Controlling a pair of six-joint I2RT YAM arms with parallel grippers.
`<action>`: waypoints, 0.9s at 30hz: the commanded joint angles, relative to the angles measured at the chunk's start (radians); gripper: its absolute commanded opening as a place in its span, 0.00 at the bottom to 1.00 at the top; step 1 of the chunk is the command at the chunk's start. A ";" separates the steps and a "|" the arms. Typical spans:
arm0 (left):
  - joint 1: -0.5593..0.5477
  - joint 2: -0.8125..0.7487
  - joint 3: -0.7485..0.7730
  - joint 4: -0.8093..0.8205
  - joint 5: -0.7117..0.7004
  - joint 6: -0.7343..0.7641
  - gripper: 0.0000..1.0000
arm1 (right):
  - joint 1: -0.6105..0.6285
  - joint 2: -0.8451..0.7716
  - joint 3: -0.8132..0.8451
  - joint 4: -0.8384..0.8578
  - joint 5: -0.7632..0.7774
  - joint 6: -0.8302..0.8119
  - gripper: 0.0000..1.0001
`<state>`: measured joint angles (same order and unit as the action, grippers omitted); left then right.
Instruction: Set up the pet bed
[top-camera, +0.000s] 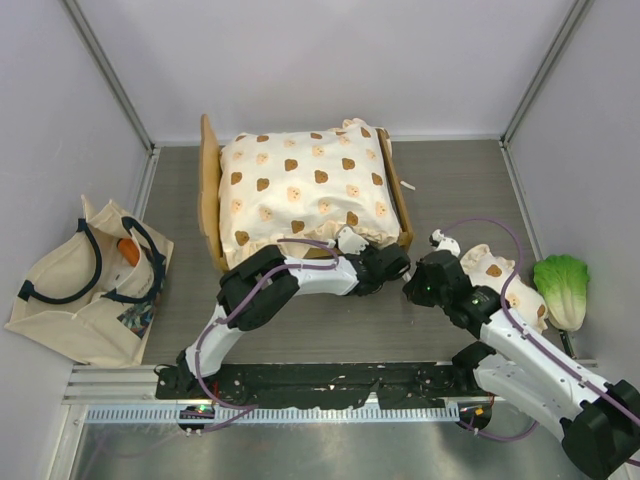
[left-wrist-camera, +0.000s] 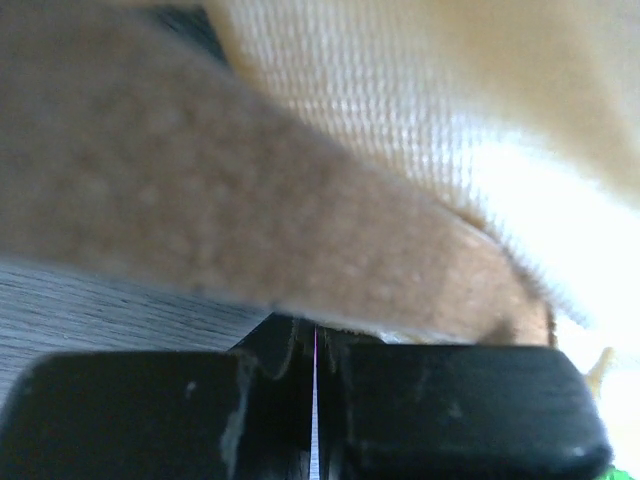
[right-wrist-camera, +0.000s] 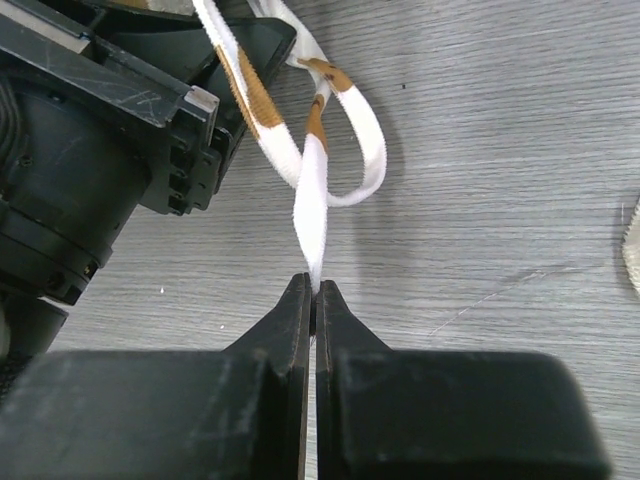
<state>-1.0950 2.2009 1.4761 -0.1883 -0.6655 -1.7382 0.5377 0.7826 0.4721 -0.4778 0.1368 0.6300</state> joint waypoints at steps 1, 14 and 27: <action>0.007 0.026 -0.072 -0.155 0.057 0.037 0.00 | 0.004 0.023 0.017 0.038 0.056 -0.015 0.01; 0.004 -0.174 -0.256 -0.080 0.046 0.205 0.00 | -0.067 0.046 0.072 0.010 0.211 -0.036 0.01; 0.004 -0.334 -0.358 -0.003 0.044 0.414 0.00 | -0.217 0.132 0.086 0.133 0.153 -0.079 0.01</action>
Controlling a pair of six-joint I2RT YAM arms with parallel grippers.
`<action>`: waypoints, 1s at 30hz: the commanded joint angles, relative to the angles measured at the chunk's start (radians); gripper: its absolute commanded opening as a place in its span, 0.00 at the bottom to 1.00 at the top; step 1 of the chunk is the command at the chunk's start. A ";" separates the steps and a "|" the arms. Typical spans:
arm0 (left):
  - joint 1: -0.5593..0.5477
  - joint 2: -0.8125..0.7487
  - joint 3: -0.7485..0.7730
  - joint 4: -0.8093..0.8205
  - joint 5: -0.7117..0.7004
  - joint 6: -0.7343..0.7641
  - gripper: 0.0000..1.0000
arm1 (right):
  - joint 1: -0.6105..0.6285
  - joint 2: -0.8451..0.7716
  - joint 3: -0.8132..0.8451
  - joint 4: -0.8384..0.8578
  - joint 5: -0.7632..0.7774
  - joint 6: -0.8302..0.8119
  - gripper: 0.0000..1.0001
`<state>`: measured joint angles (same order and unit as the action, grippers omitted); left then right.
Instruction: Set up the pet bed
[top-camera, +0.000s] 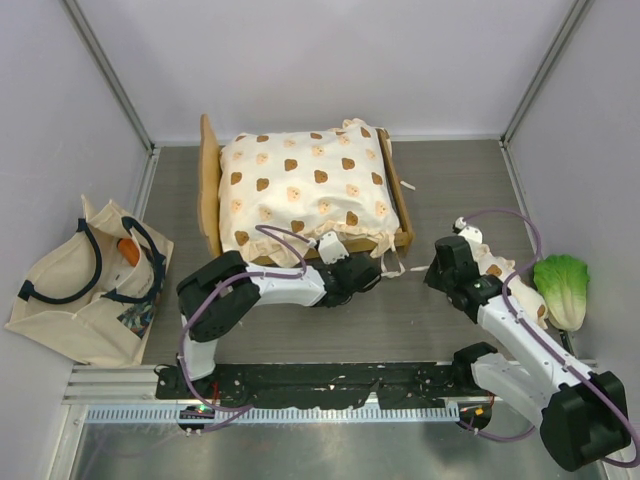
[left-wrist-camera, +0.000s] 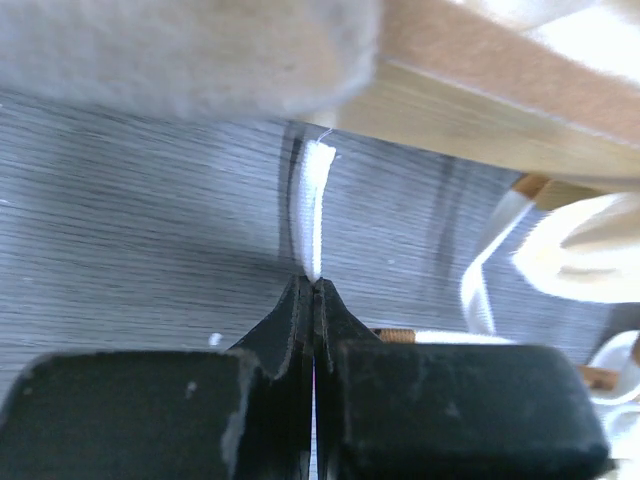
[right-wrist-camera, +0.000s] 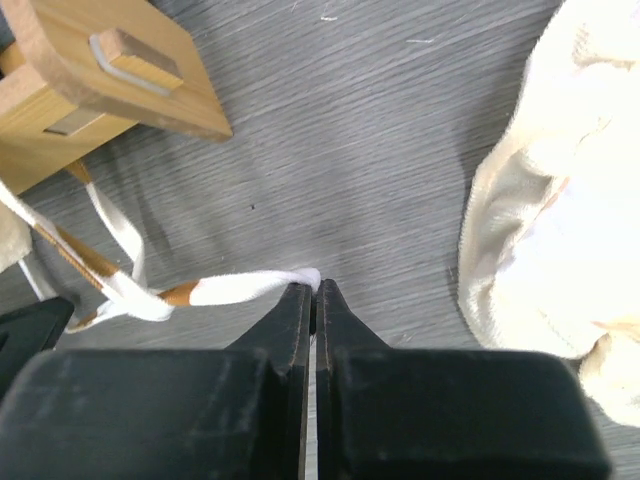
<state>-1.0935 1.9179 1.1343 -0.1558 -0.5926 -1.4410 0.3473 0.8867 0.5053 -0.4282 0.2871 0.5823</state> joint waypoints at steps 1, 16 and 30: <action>0.004 -0.053 -0.015 -0.033 -0.032 0.125 0.00 | -0.027 0.046 0.061 0.092 0.000 -0.033 0.01; 0.017 -0.165 -0.078 -0.010 -0.026 0.344 0.00 | -0.181 0.176 0.117 0.216 -0.097 -0.033 0.01; 0.018 -0.114 0.048 -0.206 -0.137 0.508 0.00 | -0.372 0.281 0.308 0.275 -0.213 -0.032 0.01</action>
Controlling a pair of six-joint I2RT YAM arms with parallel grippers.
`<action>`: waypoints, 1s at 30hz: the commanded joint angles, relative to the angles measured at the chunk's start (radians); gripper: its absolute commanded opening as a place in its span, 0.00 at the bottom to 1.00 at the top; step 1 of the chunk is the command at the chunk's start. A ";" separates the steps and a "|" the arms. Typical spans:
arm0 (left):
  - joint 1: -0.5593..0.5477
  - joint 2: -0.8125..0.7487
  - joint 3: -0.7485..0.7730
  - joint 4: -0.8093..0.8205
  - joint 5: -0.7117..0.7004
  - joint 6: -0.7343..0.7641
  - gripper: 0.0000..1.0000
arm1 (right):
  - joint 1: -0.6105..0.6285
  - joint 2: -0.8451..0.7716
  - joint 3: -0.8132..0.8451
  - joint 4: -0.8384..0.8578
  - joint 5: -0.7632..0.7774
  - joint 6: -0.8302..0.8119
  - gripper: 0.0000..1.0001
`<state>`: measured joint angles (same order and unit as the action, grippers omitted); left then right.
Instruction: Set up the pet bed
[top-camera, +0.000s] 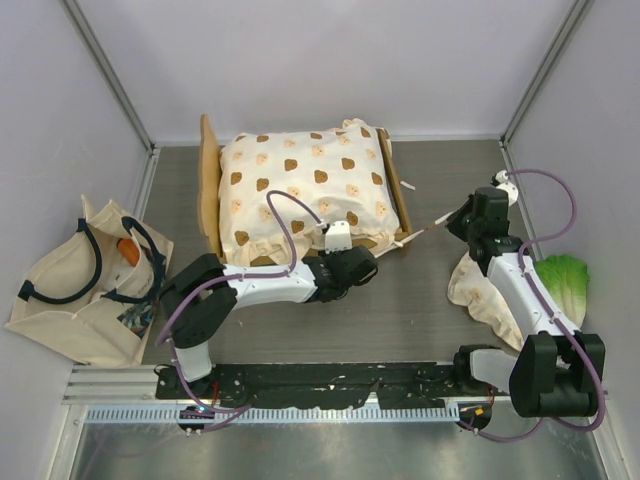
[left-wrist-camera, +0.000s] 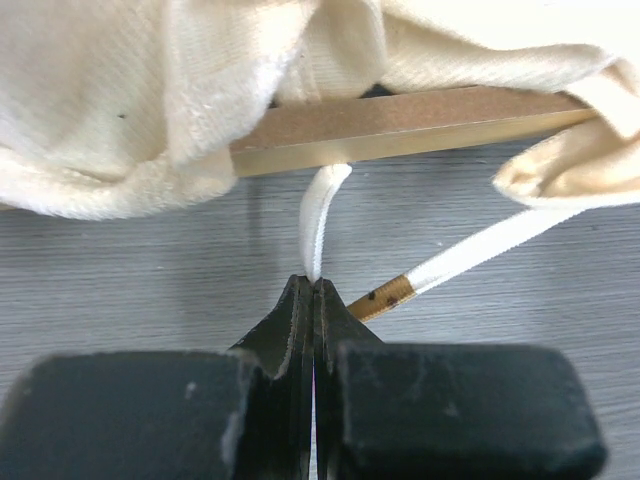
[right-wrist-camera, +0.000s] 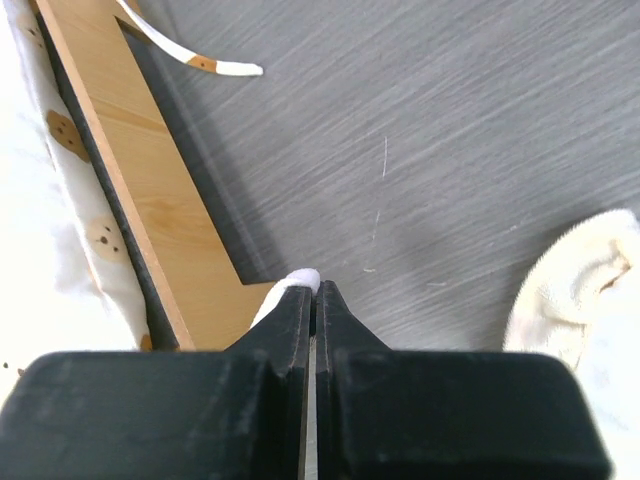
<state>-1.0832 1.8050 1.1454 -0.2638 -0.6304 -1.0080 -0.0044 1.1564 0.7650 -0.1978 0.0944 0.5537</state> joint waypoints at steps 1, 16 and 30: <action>0.008 0.001 0.042 -0.116 -0.110 0.083 0.00 | -0.022 0.011 0.046 0.047 -0.024 -0.001 0.01; 0.006 -0.061 -0.058 -0.241 -0.160 0.079 0.00 | -0.023 -0.017 0.033 0.052 -0.021 0.011 0.01; 0.002 0.007 -0.042 -0.318 -0.224 0.054 0.00 | -0.025 -0.078 0.083 0.006 0.070 -0.012 0.01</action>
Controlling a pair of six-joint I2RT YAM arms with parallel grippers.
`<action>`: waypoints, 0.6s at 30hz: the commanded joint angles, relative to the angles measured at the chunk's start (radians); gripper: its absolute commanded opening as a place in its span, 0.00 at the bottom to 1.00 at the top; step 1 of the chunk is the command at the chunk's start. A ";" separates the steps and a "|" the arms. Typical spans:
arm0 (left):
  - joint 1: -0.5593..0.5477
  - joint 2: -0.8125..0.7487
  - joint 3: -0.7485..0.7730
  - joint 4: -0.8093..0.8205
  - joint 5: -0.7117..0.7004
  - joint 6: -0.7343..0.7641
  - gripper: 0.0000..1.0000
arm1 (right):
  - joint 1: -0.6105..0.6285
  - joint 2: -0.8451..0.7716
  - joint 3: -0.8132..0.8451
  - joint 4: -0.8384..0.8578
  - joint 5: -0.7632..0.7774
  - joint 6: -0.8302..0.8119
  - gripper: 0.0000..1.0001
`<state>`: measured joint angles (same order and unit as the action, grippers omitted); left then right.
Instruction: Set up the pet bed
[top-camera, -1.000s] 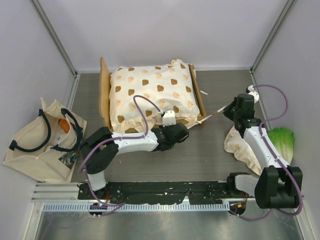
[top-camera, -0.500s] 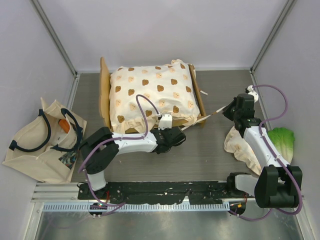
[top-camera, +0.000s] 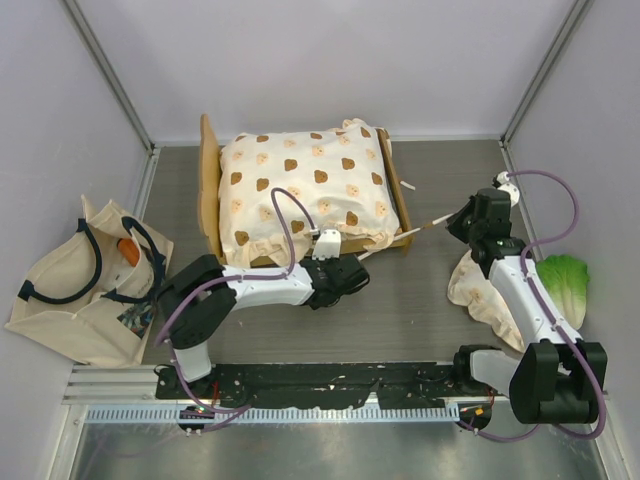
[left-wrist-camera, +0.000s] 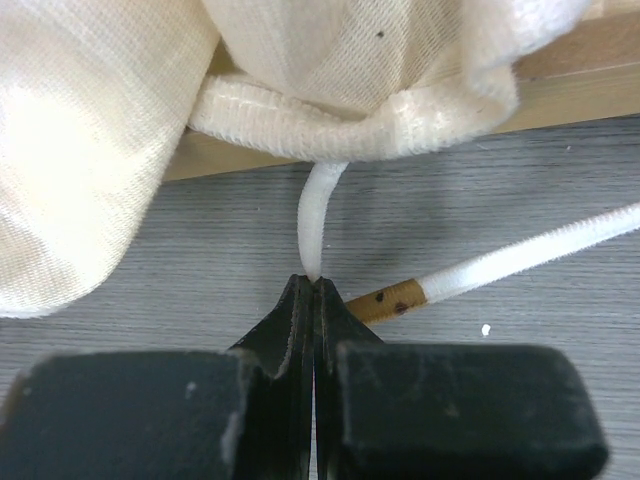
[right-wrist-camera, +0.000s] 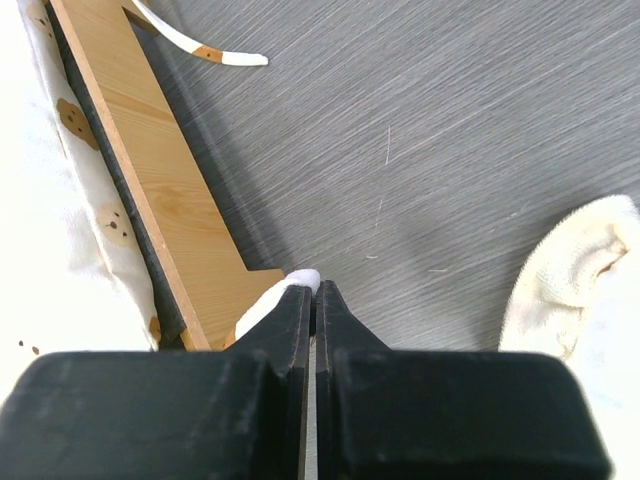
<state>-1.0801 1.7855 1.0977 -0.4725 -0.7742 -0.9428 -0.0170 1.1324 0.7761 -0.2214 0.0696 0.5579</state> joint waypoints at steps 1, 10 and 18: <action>-0.001 0.028 0.007 -0.110 -0.077 -0.014 0.00 | -0.012 -0.054 0.077 0.019 0.088 -0.018 0.01; -0.004 0.055 0.047 -0.106 -0.062 0.006 0.00 | -0.012 -0.082 0.046 0.010 0.073 -0.015 0.01; -0.006 0.006 0.120 -0.012 0.064 0.111 0.18 | -0.011 -0.245 -0.151 -0.087 -0.143 0.010 0.01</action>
<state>-1.0847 1.8309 1.1622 -0.5007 -0.7448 -0.9039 -0.0181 0.9913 0.7280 -0.2714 0.0139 0.5514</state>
